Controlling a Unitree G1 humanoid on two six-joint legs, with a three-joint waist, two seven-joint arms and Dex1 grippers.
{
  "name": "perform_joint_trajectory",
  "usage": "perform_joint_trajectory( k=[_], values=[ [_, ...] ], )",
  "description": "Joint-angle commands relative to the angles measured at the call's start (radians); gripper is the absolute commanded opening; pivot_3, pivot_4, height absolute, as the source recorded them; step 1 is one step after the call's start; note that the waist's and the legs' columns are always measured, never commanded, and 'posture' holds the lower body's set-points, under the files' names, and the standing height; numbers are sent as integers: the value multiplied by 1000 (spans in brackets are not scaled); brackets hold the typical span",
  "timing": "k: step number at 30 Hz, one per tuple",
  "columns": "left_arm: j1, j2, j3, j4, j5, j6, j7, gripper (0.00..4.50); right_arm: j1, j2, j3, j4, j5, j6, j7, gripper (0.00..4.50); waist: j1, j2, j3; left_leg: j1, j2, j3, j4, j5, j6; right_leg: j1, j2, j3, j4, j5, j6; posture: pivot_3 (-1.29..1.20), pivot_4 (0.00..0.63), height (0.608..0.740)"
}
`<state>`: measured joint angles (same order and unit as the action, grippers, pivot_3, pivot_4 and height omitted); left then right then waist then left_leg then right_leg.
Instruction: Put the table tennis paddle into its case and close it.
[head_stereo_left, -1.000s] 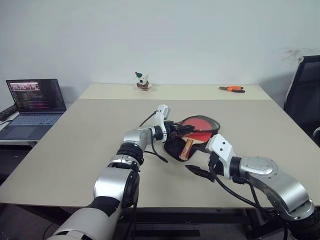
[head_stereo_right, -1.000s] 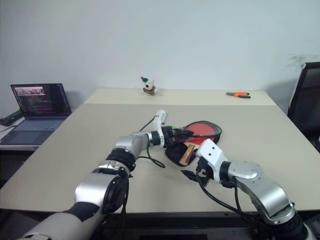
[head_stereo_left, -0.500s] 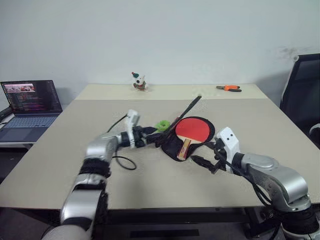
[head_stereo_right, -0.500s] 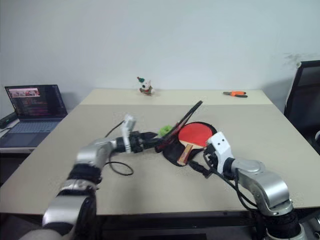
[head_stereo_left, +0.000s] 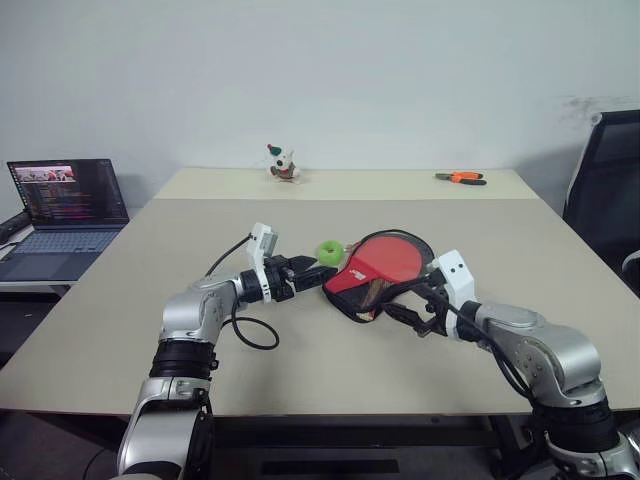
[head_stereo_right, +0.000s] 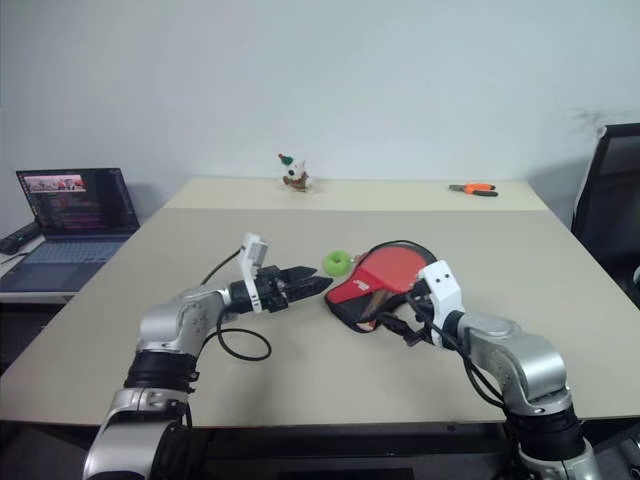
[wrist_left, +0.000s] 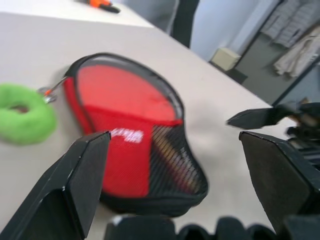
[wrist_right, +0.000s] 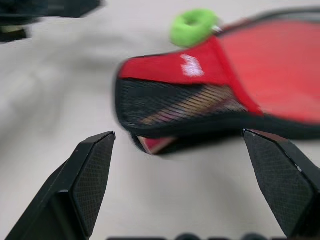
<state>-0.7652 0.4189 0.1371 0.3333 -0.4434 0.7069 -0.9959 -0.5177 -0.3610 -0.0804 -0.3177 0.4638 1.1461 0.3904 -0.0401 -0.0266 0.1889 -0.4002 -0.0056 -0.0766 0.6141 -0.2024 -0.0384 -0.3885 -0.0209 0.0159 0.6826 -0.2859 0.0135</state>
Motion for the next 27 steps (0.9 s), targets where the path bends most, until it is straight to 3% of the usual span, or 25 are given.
perform_joint_trajectory(
  k=[1, 6, 11, 27],
  values=[
    [20, 61, 58, -86, -73, 30, -28, 4500, -41, 94, -108, 24, 44, 77, -90, 4484, -4, 0, 0, 0, 0, 0, 0, 0, 0, 0, 0, 0, 0, 0, 0, 0, 150, 740],
    [55, 126, 97, -148, -144, 70, -37, 4500, -86, 224, -194, 103, 60, 123, -180, 4484, -6, 0, 0, 0, 0, 0, 0, 0, 0, -1, 0, 0, 0, 0, 0, 0, 150, 740],
    [99, 179, 132, -180, -172, 72, -19, 4500, -117, 299, -191, 218, 44, 64, -207, 4484, -5, 0, 0, 0, -1, 0, -1, 0, 0, 0, 0, 0, 0, 0, 0, 0, 150, 740],
    [310, 298, 156, -338, -265, 102, -57, 4500, -241, 351, -179, 611, -13, -229, -233, 4484, -15, 0, 0, 1, 1, 2, -2, 0, 0, 0, 1, 1, 0, 1, -2, 0, 150, 740]
  ],
)
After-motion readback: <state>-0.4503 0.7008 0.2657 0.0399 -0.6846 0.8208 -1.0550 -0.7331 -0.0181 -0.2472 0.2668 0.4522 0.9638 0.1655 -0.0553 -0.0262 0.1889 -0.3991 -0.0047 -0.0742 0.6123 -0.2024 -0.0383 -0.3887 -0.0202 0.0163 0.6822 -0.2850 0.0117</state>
